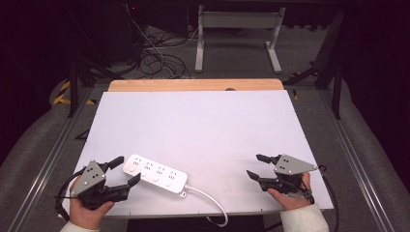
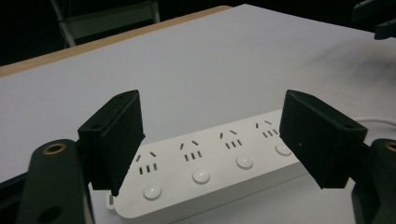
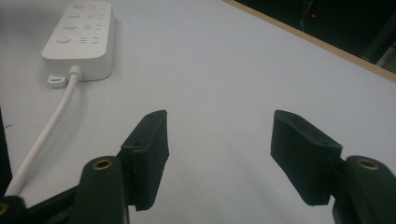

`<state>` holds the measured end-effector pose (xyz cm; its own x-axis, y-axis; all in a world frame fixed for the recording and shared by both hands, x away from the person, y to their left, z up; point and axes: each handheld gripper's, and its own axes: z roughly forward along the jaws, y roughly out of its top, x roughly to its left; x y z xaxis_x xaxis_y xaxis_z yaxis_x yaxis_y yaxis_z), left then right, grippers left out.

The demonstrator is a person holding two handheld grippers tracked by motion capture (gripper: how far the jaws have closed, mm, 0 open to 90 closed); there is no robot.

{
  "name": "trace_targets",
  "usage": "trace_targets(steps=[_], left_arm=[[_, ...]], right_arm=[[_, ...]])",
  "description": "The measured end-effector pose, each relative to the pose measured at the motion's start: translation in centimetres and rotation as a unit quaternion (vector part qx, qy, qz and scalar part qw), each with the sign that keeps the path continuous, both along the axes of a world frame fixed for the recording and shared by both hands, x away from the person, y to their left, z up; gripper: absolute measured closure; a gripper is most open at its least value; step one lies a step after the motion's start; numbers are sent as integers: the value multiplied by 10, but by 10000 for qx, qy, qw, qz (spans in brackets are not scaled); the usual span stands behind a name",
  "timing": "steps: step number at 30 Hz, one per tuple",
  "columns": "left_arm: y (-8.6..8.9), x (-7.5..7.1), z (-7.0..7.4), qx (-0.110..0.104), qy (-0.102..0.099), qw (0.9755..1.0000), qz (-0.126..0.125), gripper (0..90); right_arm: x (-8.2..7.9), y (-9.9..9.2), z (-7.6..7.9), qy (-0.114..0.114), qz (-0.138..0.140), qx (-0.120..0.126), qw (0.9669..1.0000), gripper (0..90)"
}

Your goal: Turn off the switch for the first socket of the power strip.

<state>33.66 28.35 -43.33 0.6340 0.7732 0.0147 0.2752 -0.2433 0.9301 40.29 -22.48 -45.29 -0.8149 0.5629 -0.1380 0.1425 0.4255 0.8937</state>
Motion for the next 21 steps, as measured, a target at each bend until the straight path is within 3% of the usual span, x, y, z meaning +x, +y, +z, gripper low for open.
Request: trace_targets(steps=[6,9,21], left_arm=[[0,-1,3,77,30,10000,-23,237],[0,-2,6,206,-80,9997,-75,242],[-2,-3,12,208,34,9995,-246,303]], right_arm=[[0,-1,0,21,71,78,9999,373],[0,-1,0,35,71,100,9999,374],[1,0,-1,74,66,83,9999,386]])
